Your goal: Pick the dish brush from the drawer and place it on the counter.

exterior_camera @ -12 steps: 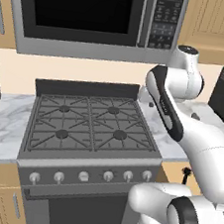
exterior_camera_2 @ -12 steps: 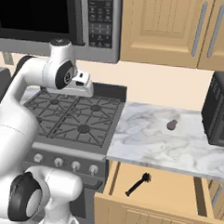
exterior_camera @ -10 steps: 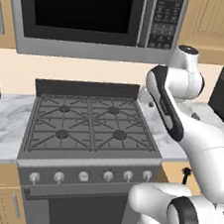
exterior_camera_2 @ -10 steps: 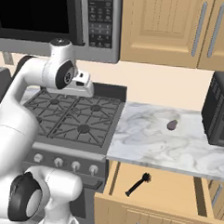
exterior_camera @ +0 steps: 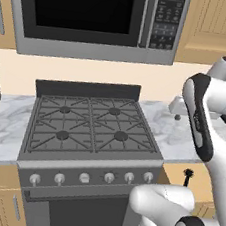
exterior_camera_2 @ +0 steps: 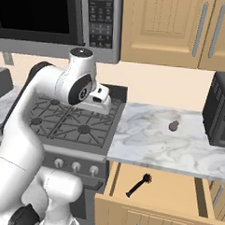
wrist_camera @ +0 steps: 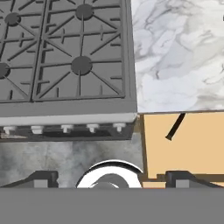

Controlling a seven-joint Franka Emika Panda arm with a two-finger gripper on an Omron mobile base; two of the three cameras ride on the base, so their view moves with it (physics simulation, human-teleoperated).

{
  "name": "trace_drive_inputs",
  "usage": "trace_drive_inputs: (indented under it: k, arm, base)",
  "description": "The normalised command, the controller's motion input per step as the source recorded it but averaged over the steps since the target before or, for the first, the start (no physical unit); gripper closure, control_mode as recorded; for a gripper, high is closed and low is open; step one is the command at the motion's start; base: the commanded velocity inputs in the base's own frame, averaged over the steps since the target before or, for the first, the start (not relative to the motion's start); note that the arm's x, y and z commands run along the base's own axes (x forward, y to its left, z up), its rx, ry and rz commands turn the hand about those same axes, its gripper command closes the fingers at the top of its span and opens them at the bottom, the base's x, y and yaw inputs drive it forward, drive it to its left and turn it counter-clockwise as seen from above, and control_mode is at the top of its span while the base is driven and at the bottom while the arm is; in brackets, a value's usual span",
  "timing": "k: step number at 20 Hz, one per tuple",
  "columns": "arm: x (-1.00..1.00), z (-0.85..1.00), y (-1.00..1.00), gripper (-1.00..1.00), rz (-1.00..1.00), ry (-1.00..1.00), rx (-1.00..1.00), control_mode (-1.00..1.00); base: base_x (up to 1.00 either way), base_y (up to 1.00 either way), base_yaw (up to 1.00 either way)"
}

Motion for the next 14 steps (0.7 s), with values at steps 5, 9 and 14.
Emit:
trace_drive_inputs:
  k: [5, 9, 14]
  arm:
    - [-0.98, -0.39, -0.99, -1.0, -0.07, 0.04, 0.13, -1.0]
    - [-0.51, -0.64, -0.99, -1.0, -0.07, 0.19, 0.1, -1.0]
    - [-0.12, -0.76, -1.0, -1.0, -0.03, 0.12, 0.04, -1.0]
  base:
    - [0.0, 0.0, 0.0]
    - [0.0, 0.0, 0.0]
    - [0.0, 0.0, 0.0]
